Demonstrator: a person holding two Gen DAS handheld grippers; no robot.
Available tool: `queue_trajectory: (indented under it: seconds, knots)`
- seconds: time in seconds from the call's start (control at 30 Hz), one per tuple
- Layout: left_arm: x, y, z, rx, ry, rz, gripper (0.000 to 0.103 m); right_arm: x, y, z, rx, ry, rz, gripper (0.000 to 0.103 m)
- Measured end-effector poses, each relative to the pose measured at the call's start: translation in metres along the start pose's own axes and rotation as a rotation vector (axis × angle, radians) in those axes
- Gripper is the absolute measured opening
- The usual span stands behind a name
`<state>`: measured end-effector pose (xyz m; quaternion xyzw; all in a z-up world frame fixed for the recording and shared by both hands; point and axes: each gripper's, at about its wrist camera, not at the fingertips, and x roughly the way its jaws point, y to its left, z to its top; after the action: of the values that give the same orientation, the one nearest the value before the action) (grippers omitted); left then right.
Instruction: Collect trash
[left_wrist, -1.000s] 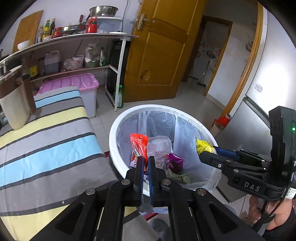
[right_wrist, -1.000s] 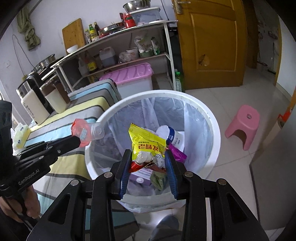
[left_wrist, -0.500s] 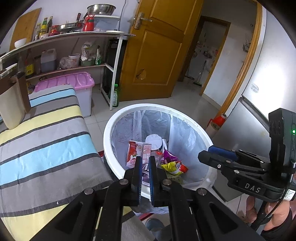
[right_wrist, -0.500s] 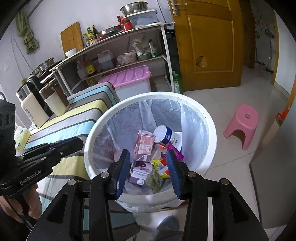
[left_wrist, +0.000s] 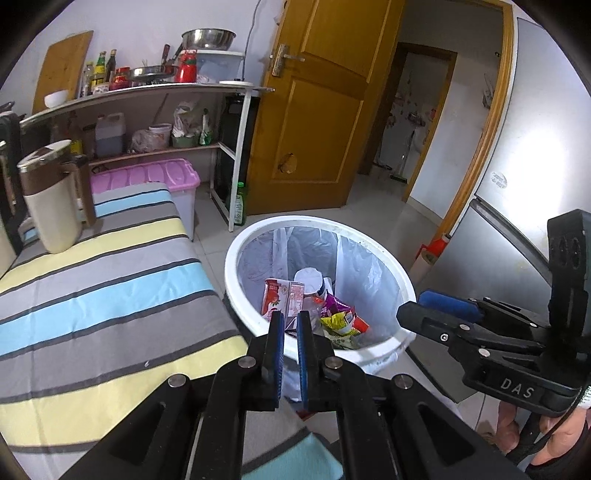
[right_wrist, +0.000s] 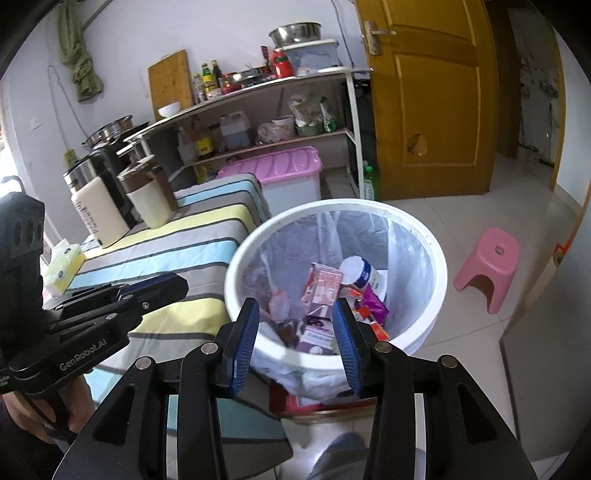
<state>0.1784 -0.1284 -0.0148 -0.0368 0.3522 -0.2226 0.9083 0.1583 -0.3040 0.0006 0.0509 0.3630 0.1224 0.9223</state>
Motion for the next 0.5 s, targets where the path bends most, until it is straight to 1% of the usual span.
queue_trajectory:
  seconds: [0.1,0.23,0.5]
  knots:
    - [-0.015,0.0,-0.006,0.001,-0.016,0.024,0.006,-0.011,0.011,-0.005,-0.022,-0.015,0.01,0.042]
    - [-0.034,0.0,-0.014,0.004,-0.032,0.051,0.012,-0.023,0.022,-0.013,-0.044,-0.031,0.024,0.042]
    - [-0.068,0.002,-0.034,0.004,-0.057,0.103,0.012,-0.049,0.039,-0.026,-0.082,-0.069,0.038,0.042]
